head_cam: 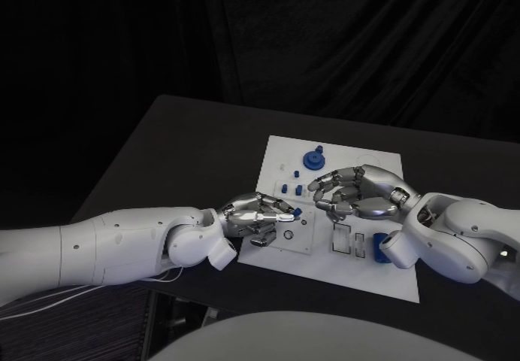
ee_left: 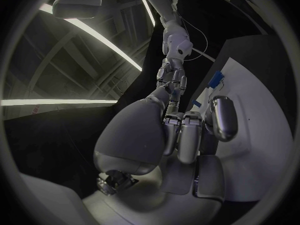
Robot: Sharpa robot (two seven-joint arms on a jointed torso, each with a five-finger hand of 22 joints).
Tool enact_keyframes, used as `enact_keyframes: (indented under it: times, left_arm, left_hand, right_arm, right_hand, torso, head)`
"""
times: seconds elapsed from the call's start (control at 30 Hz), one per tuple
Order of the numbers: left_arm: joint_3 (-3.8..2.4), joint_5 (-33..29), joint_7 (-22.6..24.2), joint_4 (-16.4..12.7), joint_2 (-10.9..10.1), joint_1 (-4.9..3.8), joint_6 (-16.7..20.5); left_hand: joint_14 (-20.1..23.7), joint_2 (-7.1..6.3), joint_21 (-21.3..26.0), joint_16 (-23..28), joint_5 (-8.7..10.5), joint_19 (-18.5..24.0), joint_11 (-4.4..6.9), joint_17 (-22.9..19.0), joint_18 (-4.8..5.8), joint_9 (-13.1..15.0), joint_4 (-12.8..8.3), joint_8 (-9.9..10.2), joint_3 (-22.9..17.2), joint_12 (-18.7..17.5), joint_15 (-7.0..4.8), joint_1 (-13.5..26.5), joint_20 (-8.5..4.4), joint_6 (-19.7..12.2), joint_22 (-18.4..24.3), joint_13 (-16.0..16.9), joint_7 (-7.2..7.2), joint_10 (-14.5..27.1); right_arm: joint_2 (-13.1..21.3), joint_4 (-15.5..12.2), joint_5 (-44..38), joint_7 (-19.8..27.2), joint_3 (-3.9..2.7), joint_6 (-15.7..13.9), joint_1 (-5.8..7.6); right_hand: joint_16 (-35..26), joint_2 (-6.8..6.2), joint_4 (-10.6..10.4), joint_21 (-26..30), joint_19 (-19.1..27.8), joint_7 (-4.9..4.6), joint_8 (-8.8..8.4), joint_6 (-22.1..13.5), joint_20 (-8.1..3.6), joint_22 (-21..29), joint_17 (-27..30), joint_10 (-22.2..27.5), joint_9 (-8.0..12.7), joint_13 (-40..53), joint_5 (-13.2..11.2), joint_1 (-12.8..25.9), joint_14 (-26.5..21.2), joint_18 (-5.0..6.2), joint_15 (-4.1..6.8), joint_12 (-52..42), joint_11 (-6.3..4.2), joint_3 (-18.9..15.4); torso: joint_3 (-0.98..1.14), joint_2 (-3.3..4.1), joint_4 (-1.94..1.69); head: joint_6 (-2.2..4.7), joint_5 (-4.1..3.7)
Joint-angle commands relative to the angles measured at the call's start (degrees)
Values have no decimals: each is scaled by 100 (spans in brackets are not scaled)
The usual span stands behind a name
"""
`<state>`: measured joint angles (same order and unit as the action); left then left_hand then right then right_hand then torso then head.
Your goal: Assemble the parts on the task board
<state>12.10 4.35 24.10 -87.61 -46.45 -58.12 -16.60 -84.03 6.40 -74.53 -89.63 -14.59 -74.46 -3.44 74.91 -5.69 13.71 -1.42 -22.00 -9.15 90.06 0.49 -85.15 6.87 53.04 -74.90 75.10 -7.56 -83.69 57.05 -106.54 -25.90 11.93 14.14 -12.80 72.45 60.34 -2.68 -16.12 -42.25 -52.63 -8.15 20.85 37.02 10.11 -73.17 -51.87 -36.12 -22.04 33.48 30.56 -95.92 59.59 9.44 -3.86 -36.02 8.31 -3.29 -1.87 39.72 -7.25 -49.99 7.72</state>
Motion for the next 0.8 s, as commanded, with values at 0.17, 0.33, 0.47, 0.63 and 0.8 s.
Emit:
enact_keyframes:
  times: [0.17,0.33,0.47,0.63,0.8]
  left_arm:
    - [-3,-31,-65,-40,-12,12,378]
    - [-3,-31,-85,-29,-13,12,371]
    - [-3,-31,-109,-20,-11,12,352]
    - [-3,-31,-143,-12,-4,13,335]
    - [-3,-31,-149,-4,7,14,327]
  left_hand:
    - [-597,133,-15,-37,-24,-14,83,1509,97,232,-3,-25,-49,-6,-54,-72,-39,7,-748,1490,64,-631]
    - [-597,133,-14,-37,-31,-14,82,1509,97,248,-5,-27,-58,-6,-55,-67,-40,-1,-747,1490,63,-631]
    - [-597,133,-14,-37,-33,-15,82,1509,97,259,-7,-28,-66,-6,-56,-64,-41,-8,-747,1490,62,-631]
    - [-597,134,-16,-37,-34,-19,82,1509,98,268,-10,-29,-73,-6,-56,-62,-42,-13,-748,1490,62,-631]
    - [-597,134,-13,-37,-38,-16,82,1509,97,288,-16,-30,-87,-6,-57,-59,-43,-24,-747,1490,61,-631]
  right_arm:
    - [-27,-169,-4078,-50,0,-1197,180]
    - [-74,-215,-5138,-203,0,-1423,208]
    - [-96,-244,-5654,-275,1,-1486,210]
    - [-149,-232,-5960,-350,1,-1512,196]
    - [-222,-188,-6073,-419,1,-1503,172]
  right_hand:
    - [1706,-169,-37,-2497,-2164,130,-44,93,-183,-955,-1577,-324,449,-759,-243,-54,1874,-404,182,362,-127,147]
    - [2184,-310,-50,-3386,-2839,151,-58,170,-301,-1227,-2200,-517,677,-1167,-1175,-123,2398,-594,295,572,-185,635]
    - [2208,-578,-44,-3436,-2875,87,-21,290,-324,-1236,-2184,-555,832,-1401,-1116,8,2426,-602,316,646,-192,1220]
    - [2223,-696,-39,-3475,-2903,-6,14,496,-319,-1246,-2176,-583,898,-1506,-1095,114,2440,-614,318,647,-195,1515]
    - [2252,-791,-41,-3523,-2942,-22,-73,734,-265,-1259,-2188,-715,988,-1640,-1004,278,2469,-624,238,661,-186,1829]
  torso:
    - [-10,6,-3]
    - [-15,1,-18]
    - [-12,3,-26]
    - [-5,6,-20]
    - [3,12,-7]
  head:
    - [-1,-34]
    - [-1,-37]
    - [-1,-67]
    - [-1,-90]
    - [-1,-92]
